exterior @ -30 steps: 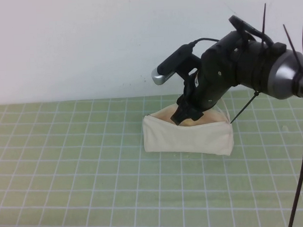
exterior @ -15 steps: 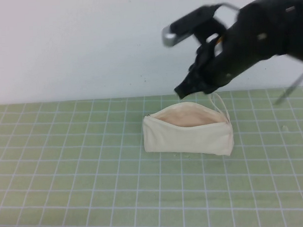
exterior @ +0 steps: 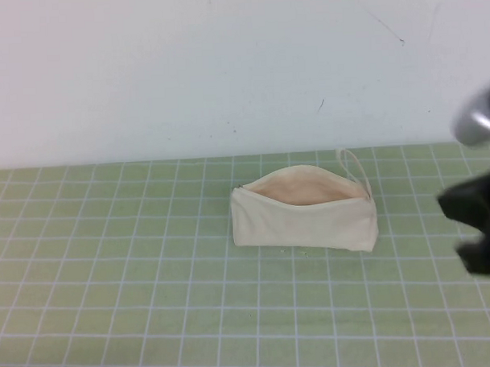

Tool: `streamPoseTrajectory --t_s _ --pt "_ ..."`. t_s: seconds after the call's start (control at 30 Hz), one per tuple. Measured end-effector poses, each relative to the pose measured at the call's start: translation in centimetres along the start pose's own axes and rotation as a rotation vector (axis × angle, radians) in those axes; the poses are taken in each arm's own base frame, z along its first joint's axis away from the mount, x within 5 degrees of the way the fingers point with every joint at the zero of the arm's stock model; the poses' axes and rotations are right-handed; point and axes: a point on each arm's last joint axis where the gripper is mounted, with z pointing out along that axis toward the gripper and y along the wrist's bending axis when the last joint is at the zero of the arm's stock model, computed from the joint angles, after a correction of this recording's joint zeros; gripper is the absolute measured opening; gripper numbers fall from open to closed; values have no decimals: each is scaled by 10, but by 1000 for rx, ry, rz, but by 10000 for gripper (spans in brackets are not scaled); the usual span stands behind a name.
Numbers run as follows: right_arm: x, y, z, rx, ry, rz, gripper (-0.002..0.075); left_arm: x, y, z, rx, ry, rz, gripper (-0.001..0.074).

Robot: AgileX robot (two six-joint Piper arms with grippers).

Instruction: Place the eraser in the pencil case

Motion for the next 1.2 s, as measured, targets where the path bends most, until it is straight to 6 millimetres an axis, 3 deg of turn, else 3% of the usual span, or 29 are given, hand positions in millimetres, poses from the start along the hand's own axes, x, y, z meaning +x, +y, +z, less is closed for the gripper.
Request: streamPoseTrajectory --t_s 0.23,0.6,0.93,1.2 --pt "62 5 -19 12 -229 -1 0 0 0 0 0 0 0 -3" --pt "163 7 -14 76 -404 39 0 0 0 0 0 0 0 -3" --pt "209 -14 -39 457 -568 183 0 0 0 0 0 0 0 -3" --pt "238 -14 -36 602 -623 264 -1 0 0 0 0 0 0 -3"
